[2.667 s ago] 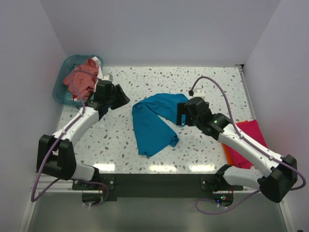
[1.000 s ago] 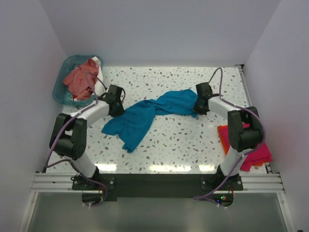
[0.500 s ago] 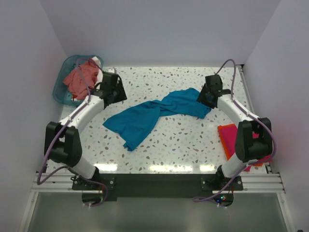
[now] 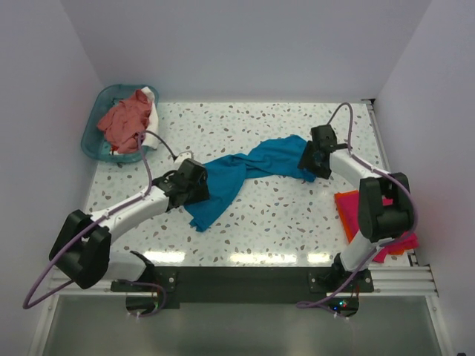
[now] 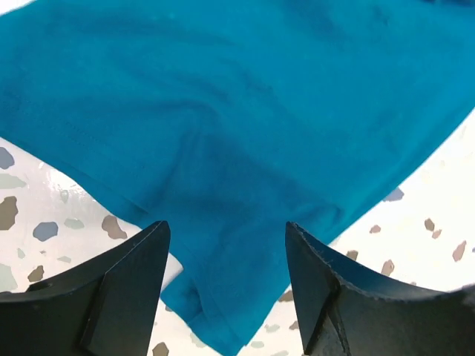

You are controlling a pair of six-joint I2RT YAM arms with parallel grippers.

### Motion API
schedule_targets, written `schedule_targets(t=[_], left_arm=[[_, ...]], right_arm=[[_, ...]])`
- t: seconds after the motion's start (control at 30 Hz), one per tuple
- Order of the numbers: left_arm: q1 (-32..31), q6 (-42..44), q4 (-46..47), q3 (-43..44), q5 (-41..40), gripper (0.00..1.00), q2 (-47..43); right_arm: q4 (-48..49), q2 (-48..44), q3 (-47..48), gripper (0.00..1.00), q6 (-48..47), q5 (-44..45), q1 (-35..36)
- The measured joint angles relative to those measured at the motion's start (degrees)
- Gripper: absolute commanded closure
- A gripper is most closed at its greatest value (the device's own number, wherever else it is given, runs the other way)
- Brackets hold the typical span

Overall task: Fold and stack the t-shirts
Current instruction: Flatten the tshirt out

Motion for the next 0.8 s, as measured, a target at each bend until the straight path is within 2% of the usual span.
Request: schedule_targets(t=[0.2, 0.33, 0.43, 0.47, 0.5, 0.53, 0.6, 0.63, 0.67, 0.7, 0.8], left_arm=[[0.79, -1.42, 0.11, 2.36, -4.68, 0.31, 6.14], [3.56, -1.42, 0.26, 4.17, -7.28, 0.32, 12.5], [6.01, -1.36, 0.28, 5.38, -8.61, 0.36, 16.11], [6.8, -1.36, 0.28, 6.25, -8.79, 0.45, 17.2], [7.39, -1.4, 0.48, 7.37, -9.2, 0.52, 18.18], [8.0, -1.11, 0.74, 8.61, -9.62, 0.69, 19.47], [8.96, -0.52, 1.18, 10.82, -9.97, 0.81, 21.57], [9.46, -0.09, 1.22, 11.93, -10.08, 0.87, 22.64], [9.88, 0.33, 1.16, 13.03, -10.23, 0.98, 23.47], [10.21, 0.66, 0.92, 13.79, -10.27, 1.0, 23.93], [11.06, 2.21, -0.61, 15.96, -11.08, 1.0, 23.56]], right_arm=[[0.61, 2.49, 1.95, 0.35, -0.02, -0.46, 0.0], [1.55, 3.91, 1.99, 0.36, -0.04, -1.38, 0.04], [1.9, 6.14, 2.64, 0.4, -0.04, -1.6, 0.07], [1.92, 6.95, 2.95, 0.43, -0.04, -1.68, 0.04], [1.92, 7.72, 3.3, 0.53, -0.04, -1.7, 0.04], [1.92, 8.31, 3.63, 0.58, -0.24, -1.75, 0.04], [1.79, 9.55, 4.74, 0.74, -0.2, -1.68, 0.04], [1.79, 10.03, 5.42, 0.91, -0.31, -1.79, 0.04], [1.77, 10.4, 5.99, 0.96, -0.5, -1.86, 0.04], [1.75, 10.58, 6.36, 1.0, -0.5, -1.88, 0.04], [1.36, 10.29, 6.56, 1.0, -0.46, -1.18, 0.04]])
